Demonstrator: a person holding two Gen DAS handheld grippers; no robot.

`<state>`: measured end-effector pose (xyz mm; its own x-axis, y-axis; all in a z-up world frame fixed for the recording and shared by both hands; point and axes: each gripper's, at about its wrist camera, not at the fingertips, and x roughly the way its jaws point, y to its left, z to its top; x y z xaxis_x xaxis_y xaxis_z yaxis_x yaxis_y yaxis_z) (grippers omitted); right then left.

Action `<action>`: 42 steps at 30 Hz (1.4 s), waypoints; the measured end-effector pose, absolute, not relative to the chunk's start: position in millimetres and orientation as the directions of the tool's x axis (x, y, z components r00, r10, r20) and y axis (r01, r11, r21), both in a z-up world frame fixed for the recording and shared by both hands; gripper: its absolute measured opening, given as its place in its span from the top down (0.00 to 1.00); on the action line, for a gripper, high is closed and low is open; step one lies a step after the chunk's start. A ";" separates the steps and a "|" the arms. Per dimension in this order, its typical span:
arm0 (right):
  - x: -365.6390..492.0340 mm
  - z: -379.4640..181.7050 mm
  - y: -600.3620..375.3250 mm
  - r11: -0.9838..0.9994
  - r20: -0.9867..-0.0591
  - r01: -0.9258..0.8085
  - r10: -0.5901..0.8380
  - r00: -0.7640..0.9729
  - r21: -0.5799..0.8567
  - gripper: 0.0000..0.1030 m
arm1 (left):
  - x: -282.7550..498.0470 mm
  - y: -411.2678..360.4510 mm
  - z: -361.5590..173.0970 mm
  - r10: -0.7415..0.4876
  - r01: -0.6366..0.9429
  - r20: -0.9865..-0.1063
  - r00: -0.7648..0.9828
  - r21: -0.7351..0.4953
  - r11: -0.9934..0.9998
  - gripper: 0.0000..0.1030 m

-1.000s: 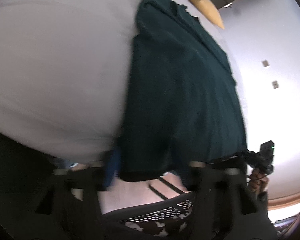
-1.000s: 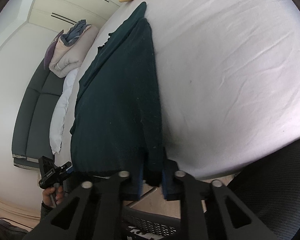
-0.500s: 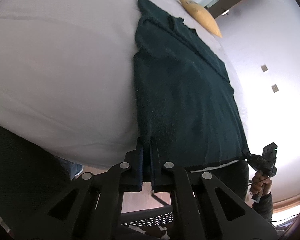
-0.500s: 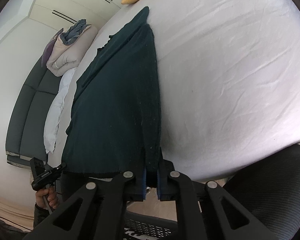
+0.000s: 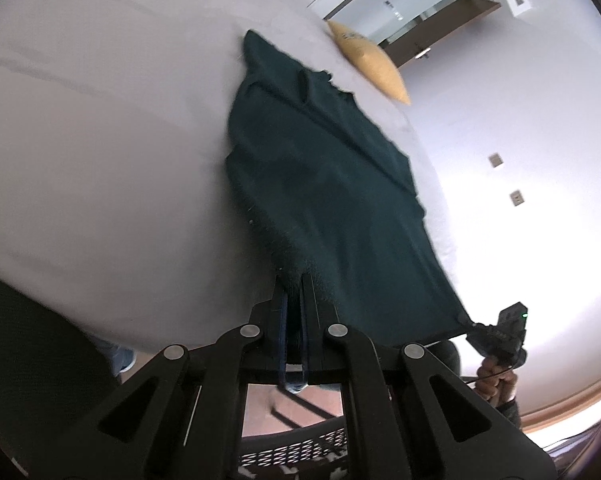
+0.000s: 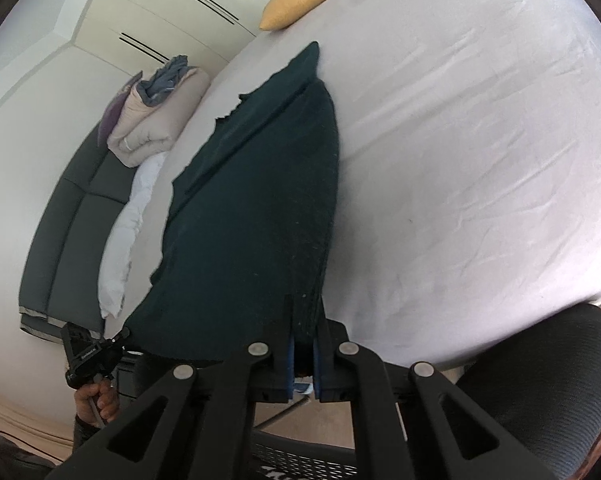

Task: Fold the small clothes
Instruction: 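Lift the hem end with both tools and fold it toward the collar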

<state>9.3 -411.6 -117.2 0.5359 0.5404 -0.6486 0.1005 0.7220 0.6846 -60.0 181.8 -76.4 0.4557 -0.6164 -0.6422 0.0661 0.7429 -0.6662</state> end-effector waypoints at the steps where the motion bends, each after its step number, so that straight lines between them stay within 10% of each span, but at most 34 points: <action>1: 10.6 -115.5 -412.1 0.713 -0.638 0.097 0.548 0.540 0.694 0.94 | -57.9 182.1 -73.1 -0.627 0.070 -0.628 0.461 -0.678 0.732 0.97; 15: 82.6 -72.2 -401.8 0.584 -0.455 -0.016 0.648 0.611 0.812 0.94 | 13.6 186.3 -37.1 -0.679 0.080 -0.491 0.545 -0.776 0.626 0.97; 42: 360.5 -91.8 -428.6 0.591 -0.517 0.158 0.507 0.690 0.791 0.93 | 334.2 164.6 -63.8 -0.597 -0.070 -0.559 0.576 -0.761 0.645 0.97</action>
